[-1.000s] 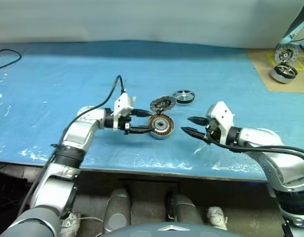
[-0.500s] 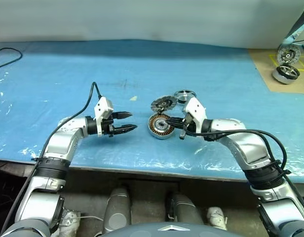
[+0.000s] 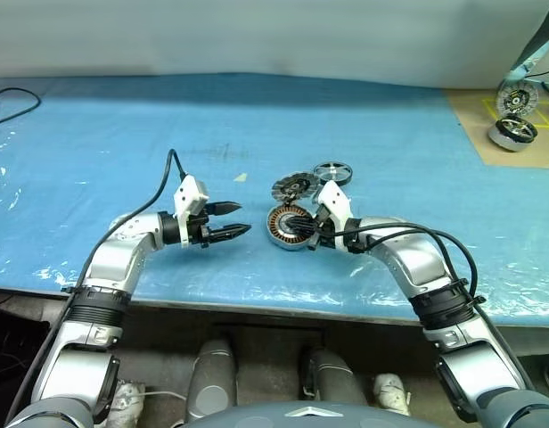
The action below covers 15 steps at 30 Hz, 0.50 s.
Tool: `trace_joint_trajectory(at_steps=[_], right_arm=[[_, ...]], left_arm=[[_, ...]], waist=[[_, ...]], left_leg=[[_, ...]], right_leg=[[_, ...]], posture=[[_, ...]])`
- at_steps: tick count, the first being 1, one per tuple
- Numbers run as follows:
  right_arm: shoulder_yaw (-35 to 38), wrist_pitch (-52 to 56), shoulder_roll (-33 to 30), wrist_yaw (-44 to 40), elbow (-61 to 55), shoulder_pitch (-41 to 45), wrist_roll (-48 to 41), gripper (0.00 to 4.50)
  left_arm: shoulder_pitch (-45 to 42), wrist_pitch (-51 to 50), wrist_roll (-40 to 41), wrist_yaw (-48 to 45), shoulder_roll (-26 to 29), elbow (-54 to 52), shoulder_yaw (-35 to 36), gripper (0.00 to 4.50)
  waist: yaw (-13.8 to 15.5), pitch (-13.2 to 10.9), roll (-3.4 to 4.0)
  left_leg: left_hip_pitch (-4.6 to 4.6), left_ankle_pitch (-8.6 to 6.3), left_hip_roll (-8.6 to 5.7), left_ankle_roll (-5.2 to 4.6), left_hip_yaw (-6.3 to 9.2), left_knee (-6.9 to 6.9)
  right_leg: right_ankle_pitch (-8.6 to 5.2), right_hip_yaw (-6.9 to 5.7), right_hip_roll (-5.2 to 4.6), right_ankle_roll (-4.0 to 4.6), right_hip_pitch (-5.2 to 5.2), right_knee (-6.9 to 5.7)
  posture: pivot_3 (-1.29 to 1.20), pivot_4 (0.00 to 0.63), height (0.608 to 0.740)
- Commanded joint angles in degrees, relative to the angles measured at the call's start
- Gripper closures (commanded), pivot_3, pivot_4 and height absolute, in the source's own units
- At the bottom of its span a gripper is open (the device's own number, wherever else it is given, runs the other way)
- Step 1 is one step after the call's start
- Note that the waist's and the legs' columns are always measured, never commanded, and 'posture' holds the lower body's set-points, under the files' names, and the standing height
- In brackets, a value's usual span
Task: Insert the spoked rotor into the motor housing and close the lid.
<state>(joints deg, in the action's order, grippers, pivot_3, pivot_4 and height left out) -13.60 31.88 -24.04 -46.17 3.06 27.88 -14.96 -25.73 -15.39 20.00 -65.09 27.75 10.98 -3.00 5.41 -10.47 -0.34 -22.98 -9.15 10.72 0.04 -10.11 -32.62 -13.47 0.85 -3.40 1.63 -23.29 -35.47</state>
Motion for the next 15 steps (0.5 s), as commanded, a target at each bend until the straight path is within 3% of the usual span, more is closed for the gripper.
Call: trace_joint_trajectory(at_steps=[1, 3, 5, 9, 15], right_arm=[[-2.7, -0.1, 0.0, 0.4, 4.7, -0.6, 3.5, 4.47], [-9.1, -5.5, -2.3, 0.8, 6.6, -1.5, 11.2, 4.47], [-11.3, -7.9, -3.4, -1.0, 4.8, -2.9, 12.8, 4.47], [-1.8, -2.6, 1.6, -0.2, 4.2, -1.4, 3.5, 4.47], [6.2, 1.7, 2.7, 0.2, 1.6, -0.1, -2.8, 4.47]], left_arm=[[-0.4, 0.6, -0.1, 0.2, -0.2, -1.8, -0.5, 1.42], [-1.0, 0.4, 0.1, 0.5, -0.4, -1.8, -0.6, 1.42], [-1.3, 0.3, 0.2, 0.8, -0.4, -1.7, -0.6, 1.42], [-1.7, 0.2, 0.4, 0.5, -0.5, -1.6, -0.7, 1.42], [-1.7, 0.1, 0.7, 0.6, -0.8, -1.7, -0.7, 1.42]], waist=[[0.0, 0.0, -0.01], [-0.1, 0.1, -0.03], [-0.1, 0.3, -0.10], [-0.1, 0.3, -0.13], [-0.1, 0.3, -0.12]], left_leg=[[0.01, 0.00, 0.00, 0.00, 0.00, -0.03], [0.12, 0.00, -0.01, 0.00, 0.00, -0.06], [0.44, -0.01, -0.01, 0.01, -0.01, -0.02], [1.32, -0.16, -0.03, -0.21, -0.03, 0.34], [0.96, -0.14, -0.03, -0.19, -0.10, 0.39]], right_leg=[[0.00, 0.00, 0.00, 0.00, 0.02, -0.01], [0.00, 0.03, -0.01, 0.00, 0.10, -0.04], [-0.01, 0.07, -0.01, 0.00, 0.38, -0.03], [-0.14, 0.19, -0.03, -0.17, 1.02, 0.20], [-0.03, 0.22, -0.02, 0.02, 0.63, 0.21]], posture=[[0.00, 0.150, 0.740], [0.00, 0.150, 0.740], [0.00, 0.150, 0.740], [0.00, 0.150, 0.740], [0.00, 0.150, 0.740]])
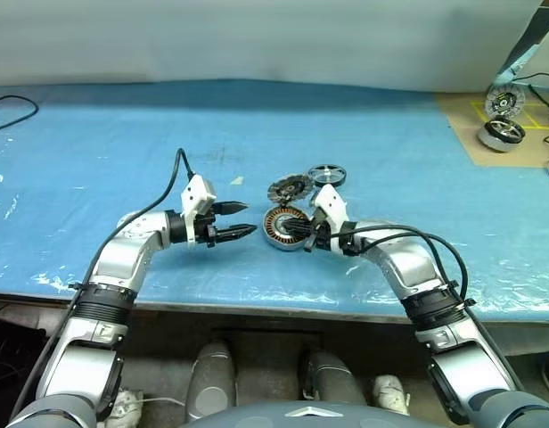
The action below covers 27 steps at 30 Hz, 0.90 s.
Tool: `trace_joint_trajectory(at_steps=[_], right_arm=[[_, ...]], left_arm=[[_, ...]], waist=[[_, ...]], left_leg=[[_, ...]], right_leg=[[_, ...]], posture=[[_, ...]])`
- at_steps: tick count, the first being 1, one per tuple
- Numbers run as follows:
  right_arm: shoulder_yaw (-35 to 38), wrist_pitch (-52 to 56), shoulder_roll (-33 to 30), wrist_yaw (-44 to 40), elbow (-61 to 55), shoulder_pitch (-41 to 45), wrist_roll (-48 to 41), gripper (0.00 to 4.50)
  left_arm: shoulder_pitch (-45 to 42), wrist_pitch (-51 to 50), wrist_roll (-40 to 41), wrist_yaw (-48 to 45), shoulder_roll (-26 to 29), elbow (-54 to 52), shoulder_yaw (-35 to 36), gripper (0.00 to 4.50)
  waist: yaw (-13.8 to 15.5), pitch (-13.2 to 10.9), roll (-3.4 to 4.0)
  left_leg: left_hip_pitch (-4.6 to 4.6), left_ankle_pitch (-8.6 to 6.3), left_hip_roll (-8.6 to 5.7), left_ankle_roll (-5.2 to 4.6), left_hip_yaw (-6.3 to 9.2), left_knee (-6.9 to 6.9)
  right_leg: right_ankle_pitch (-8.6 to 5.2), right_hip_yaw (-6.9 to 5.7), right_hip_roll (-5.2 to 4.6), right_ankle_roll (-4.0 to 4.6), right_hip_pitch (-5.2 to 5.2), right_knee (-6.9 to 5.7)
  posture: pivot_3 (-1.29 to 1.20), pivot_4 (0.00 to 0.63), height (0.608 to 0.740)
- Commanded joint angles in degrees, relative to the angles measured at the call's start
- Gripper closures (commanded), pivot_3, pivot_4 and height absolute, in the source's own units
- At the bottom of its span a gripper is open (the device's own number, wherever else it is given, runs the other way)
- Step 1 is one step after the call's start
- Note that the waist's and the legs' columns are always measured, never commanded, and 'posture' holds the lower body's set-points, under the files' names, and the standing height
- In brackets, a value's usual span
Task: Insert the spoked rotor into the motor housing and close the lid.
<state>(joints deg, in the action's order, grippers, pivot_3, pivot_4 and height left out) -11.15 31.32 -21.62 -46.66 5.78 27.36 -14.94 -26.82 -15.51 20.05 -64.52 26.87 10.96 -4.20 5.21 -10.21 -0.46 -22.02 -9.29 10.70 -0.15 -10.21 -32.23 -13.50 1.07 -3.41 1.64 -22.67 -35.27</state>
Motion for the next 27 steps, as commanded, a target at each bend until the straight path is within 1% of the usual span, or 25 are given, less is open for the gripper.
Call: trace_joint_trajectory(at_steps=[1, 5, 8, 11, 14, 16, 20, 23, 27], right_arm=[[4.9, 2.6, 0.0, 1.0, -1.1, 0.9, -3.2, 4.47], [8.1, 4.3, -3.1, 0.1, -4.2, 1.5, -4.8, 4.47], [9.2, 5.2, -8.2, -2.4, -7.9, 1.2, -5.1, 4.47], [9.1, 1.7, -13.6, -2.9, -7.8, 2.6, -1.8, 4.47], [7.9, -3.5, -16.6, -1.9, -2.9, 6.9, 2.8, 4.47], [7.1, -6.3, -17.1, -1.4, -0.5, 8.7, 5.1, 4.47], [4.0, -13.0, -9.6, 10.2, 16.2, 21.6, 13.8, 4.47], [1.3, -18.2, -5.4, 14.4, 30.1, 28.1, 18.6, 3.87], [0.4, -21.5, -0.8, 17.9, 46.9, 35.8, 21.6, 2.56]], left_arm=[[-0.6, 0.3, 0.6, 0.0, 0.0, -1.6, 0.5, 1.42], [-0.3, -0.2, 1.1, 0.1, -0.4, -2.4, 0.5, 1.42], [-0.3, -1.2, 1.9, 0.7, -0.4, -2.9, 1.4, 1.42], [0.3, -0.5, 1.2, 1.5, -0.3, -2.6, 1.3, 1.42], [1.0, -1.0, 1.8, 2.3, -1.0, -3.8, 1.1, 1.42], [1.3, -1.2, 2.0, 2.6, -1.2, -4.2, 1.0, 1.42], [1.2, 0.0, 1.5, 3.4, -2.3, -3.2, 0.9, 1.42], [1.0, 0.7, 1.2, 3.5, -2.6, -2.5, 0.9, 1.42], [1.3, 1.2, 1.1, 3.7, -2.9, -2.4, 0.8, 1.42]], waist=[[0.1, 0.0, 0.00], [0.2, 0.0, 0.00], [0.3, 0.0, 0.02], [0.3, 0.0, 0.02], [-0.1, 0.0, 0.03], [-0.3, 0.0, 0.03], [-1.5, 0.0, 0.04], [-1.6, 0.0, 0.04], [-1.2, 0.0, 0.06]], left_leg=[[-0.19, 0.07, -0.01, 0.10, -0.03, -0.01], [-0.88, 0.14, -0.04, 0.19, -0.03, -0.06], [-1.00, 0.14, 0.00, 0.20, 0.00, -0.05], [-0.99, 0.14, 0.01, 0.20, 0.01, -0.05], [-0.94, 0.14, 0.02, 0.20, 0.00, -0.10], [-0.90, 0.13, 0.02, 0.20, 0.00, -0.16], [-0.90, 0.14, 0.02, 0.20, -0.02, -0.27], [-1.02, 0.14, 0.04, 0.20, -0.02, -0.36], [-1.21, 0.14, 0.04, 0.20, -0.03, -0.40]], right_leg=[[0.01, -0.01, 0.00, 0.01, -0.16, 0.01], [0.02, -0.12, 0.00, 0.01, -0.73, 0.02], [0.02, -0.26, 0.00, 0.01, -0.79, 0.02], [0.02, -0.27, 0.00, 0.02, -0.78, 0.02], [0.02, -0.21, 0.01, 0.02, -0.77, 0.03], [0.02, -0.17, 0.01, 0.02, -0.76, -0.05], [0.02, -0.12, 0.02, 0.03, -0.81, -0.21], [0.02, -0.11, 0.05, 0.06, -0.96, -0.36], [-0.03, -0.13, 0.04, 0.14, -1.08, -0.37]], posture=[[0.00, 0.150, 0.740], [0.00, 0.150, 0.740], [0.00, 0.150, 0.740], [0.00, 0.150, 0.740], [0.00, 0.150, 0.740], [0.00, 0.150, 0.740], [0.00, 0.150, 0.740], [0.00, 0.150, 0.740], [0.00, 0.150, 0.740]])
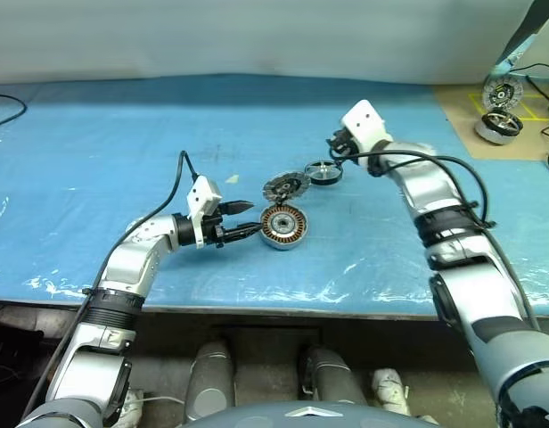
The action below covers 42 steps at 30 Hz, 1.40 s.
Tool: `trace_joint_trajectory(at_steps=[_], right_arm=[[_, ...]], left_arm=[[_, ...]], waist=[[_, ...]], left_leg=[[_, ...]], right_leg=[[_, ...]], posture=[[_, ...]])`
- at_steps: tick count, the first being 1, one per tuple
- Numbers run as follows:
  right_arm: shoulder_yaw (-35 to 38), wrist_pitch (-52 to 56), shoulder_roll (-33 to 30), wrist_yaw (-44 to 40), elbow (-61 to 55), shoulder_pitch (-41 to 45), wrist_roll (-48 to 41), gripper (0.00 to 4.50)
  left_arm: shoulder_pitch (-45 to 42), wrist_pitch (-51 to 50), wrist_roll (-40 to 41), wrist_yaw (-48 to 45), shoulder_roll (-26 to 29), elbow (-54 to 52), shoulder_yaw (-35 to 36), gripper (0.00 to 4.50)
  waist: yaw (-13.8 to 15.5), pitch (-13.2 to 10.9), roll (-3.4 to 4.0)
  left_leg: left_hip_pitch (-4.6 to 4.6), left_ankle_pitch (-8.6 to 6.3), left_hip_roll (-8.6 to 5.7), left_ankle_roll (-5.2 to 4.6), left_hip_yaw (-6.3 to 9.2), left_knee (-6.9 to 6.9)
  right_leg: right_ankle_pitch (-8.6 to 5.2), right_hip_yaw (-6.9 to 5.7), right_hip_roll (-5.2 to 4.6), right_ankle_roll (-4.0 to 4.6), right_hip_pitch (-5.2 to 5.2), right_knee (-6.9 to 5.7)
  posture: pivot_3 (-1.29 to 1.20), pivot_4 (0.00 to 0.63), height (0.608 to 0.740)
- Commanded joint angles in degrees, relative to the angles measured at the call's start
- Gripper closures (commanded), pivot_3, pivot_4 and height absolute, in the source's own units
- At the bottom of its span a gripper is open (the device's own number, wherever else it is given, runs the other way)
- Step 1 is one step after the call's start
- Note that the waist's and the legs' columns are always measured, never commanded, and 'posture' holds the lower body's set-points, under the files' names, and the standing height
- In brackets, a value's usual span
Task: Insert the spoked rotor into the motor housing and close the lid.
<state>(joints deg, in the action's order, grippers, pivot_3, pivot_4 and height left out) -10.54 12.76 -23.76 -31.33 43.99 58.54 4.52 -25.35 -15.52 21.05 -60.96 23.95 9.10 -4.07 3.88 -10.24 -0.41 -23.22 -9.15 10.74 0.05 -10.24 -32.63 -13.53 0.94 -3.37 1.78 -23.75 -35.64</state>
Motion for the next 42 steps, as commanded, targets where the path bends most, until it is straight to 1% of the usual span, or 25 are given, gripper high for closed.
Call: trace_joint_trajectory(at_steps=[1, 2, 5, 7, 10, 16, 26, 34, 42], right_arm=[[-0.2, -4.0, 1.8, 3.4, 12.0, 6.1, 2.8, 2.16], [0.0, -4.6, 2.1, 3.5, 14.5, 7.1, 3.0, 1.83], [-0.8, -7.0, 2.3, 3.7, 19.8, 9.1, 4.9, 1.83], [-1.0, -9.0, 2.3, 1.4, 21.1, 9.5, 5.5, 1.83], [-1.3, -11.2, 2.0, -3.5, 21.1, 9.5, 5.9, 1.83], [-0.6, -13.2, 1.8, -9.7, 19.7, 9.0, 5.3, 1.83], [-2.3, -13.6, 0.1, -9.4, 22.6, 7.8, 9.5, 1.83], [-2.7, -13.3, 0.6, -9.2, 22.4, 6.4, 10.6, 1.83], [-2.3, -13.3, -0.5, -13.0, 21.1, 5.8, 9.9, 1.83]], left_arm=[[0.0, 1.3, 0.1, 0.1, 0.1, -0.6, 0.6, 1.42], [0.2, 1.3, 0.1, 0.3, 0.1, -0.7, 0.7, 1.42], [1.2, 1.3, 0.2, 0.6, 0.6, -1.5, 1.1, 1.42], [2.0, 1.2, 0.3, 0.7, 0.9, -2.2, 1.2, 1.42], [2.8, 0.8, 0.4, 1.3, 1.3, -3.1, 1.3, 1.42], [3.4, 1.0, 0.2, 1.8, 1.3, -3.2, 1.0, 1.42], [2.6, 2.5, -1.1, 1.6, 0.9, -0.9, 0.1, 1.42], [1.9, 0.8, -0.8, 1.1, 0.9, -1.4, -0.3, 1.42], [2.0, -0.2, -0.8, 1.5, 0.8, -2.8, -0.6, 1.42]], waist=[[0.2, 0.0, 0.02], [0.3, 0.0, 0.03], [0.3, 0.0, 0.04], [0.2, 0.0, 0.05], [0.1, 0.0, 0.08], [0.1, -0.1, 0.09], [0.1, -0.1, 0.09], [0.1, -0.1, 0.09], [0.1, -0.1, 0.09]], left_leg=[[-0.11, 0.00, -0.01, 0.00, 0.00, -0.01], [-0.21, 0.00, -0.01, -0.01, 0.00, -0.03], [-0.44, 0.00, 0.03, -0.01, 0.00, -0.12], [-0.47, 0.00, 0.10, -0.01, 0.01, -0.13], [-0.49, -0.01, 0.19, -0.01, 0.03, -0.14], [-0.51, -0.01, 0.21, -0.03, 0.04, -0.27], [-0.55, -0.01, 0.22, -0.04, 0.04, -0.41], [-0.55, -0.02, 0.23, -0.06, 0.04, -0.41], [-0.54, -0.03, 0.23, -0.07, 0.04, -0.46]], right_leg=[[0.00, -0.02, -0.02, 0.00, -0.10, -0.02], [0.01, -0.07, -0.02, 0.01, -0.16, -0.03], [0.01, -0.28, -0.04, 0.01, -0.27, -0.09], [0.01, -0.43, -0.02, 0.02, -0.27, -0.10], [-0.04, -0.62, 0.00, 0.12, -0.27, -0.17], [-0.05, -0.64, -0.01, 0.15, -0.26, -0.25], [-0.04, -0.64, -0.02, 0.18, -0.26, -0.29], [-0.04, -0.65, -0.01, 0.19, -0.26, -0.29], [-0.04, -0.66, -0.02, 0.19, -0.24, -0.34]], posture=[[0.00, 0.150, 0.740], [0.00, 0.150, 0.740], [0.00, 0.150, 0.740], [0.00, 0.150, 0.740], [0.00, 0.150, 0.740], [0.00, 0.150, 0.740], [0.00, 0.150, 0.740], [0.00, 0.150, 0.740], [0.00, 0.150, 0.740]])
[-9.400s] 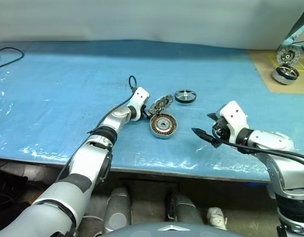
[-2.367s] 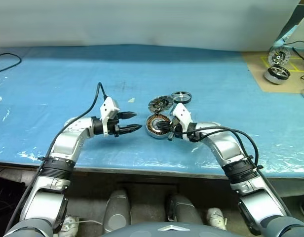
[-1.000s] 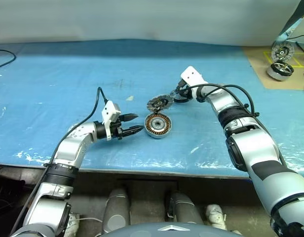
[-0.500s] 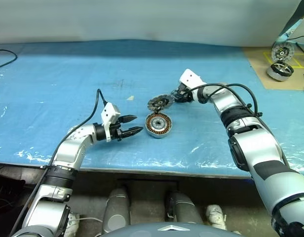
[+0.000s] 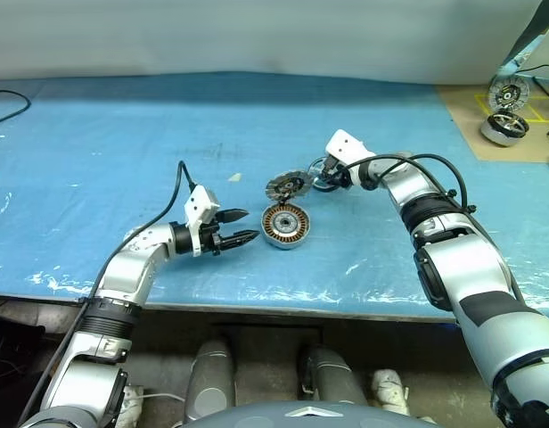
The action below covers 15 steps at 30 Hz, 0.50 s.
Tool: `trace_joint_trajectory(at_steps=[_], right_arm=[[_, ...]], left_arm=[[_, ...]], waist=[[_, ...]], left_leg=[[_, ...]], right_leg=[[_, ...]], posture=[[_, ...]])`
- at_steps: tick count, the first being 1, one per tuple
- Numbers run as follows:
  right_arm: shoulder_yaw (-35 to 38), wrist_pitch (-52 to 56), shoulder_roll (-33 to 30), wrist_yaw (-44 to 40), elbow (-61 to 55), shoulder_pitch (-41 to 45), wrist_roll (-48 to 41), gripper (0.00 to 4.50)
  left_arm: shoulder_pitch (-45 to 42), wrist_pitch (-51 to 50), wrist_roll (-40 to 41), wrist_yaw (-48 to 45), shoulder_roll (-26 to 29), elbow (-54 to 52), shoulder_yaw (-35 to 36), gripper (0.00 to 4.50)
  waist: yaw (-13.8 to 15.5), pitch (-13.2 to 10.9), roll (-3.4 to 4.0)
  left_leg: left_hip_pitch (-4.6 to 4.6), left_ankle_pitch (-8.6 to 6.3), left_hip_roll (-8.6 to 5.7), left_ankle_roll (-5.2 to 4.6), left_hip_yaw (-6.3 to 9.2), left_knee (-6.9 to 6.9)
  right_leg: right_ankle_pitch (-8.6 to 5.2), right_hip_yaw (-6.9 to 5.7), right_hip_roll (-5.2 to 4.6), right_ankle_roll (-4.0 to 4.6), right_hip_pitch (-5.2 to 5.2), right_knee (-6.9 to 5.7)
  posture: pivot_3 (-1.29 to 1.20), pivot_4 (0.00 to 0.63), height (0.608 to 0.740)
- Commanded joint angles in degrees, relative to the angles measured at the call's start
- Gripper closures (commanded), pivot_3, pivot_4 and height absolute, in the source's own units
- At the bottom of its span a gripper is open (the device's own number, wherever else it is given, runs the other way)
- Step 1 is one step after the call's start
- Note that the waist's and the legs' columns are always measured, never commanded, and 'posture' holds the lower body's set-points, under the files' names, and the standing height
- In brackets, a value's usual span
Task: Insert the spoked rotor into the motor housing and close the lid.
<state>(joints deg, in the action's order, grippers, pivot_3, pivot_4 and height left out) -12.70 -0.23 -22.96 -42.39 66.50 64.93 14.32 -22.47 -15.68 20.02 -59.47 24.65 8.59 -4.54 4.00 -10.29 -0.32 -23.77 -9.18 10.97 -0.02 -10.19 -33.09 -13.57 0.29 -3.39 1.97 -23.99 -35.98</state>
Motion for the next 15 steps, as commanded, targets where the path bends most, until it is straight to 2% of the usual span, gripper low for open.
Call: trace_joint_trajectory(at_steps=[1, 8, 15], right_arm=[[-0.4, -0.7, -1.7, -2.8, -1.6, -0.9, 0.3, 1.83], [-0.4, 2.1, -1.8, -4.8, -2.2, -2.6, 0.0, 1.83], [-3.5, 3.4, -2.0, -4.3, -4.4, -5.9, 2.8, 1.83]], left_arm=[[-0.9, 0.0, 0.2, 0.0, 0.2, -2.2, 0.0, 1.42], [-1.9, 1.0, -0.4, -0.3, 0.3, -0.1, 0.2, 1.42], [-2.2, 1.9, -1.0, -0.6, -0.1, 0.9, 0.0, 1.42]], waist=[[0.0, 0.0, 0.00], [0.1, 0.0, 0.00], [0.1, 0.0, 0.00]], left_leg=[[0.00, -0.03, 0.00, -0.06, 0.00, 0.00], [0.02, -0.11, 0.00, -0.19, 0.00, -0.01], [0.19, -0.12, 0.01, -0.19, 0.00, -0.01]], right_leg=[[0.00, 0.00, 0.00, 0.00, 0.00, 0.00], [0.00, -0.01, -0.01, 0.00, 0.02, -0.01], [-0.01, -0.02, -0.01, 0.01, 0.25, 0.02]], posture=[[0.00, 0.150, 0.740], [0.00, 0.150, 0.740], [0.00, 0.150, 0.740]])
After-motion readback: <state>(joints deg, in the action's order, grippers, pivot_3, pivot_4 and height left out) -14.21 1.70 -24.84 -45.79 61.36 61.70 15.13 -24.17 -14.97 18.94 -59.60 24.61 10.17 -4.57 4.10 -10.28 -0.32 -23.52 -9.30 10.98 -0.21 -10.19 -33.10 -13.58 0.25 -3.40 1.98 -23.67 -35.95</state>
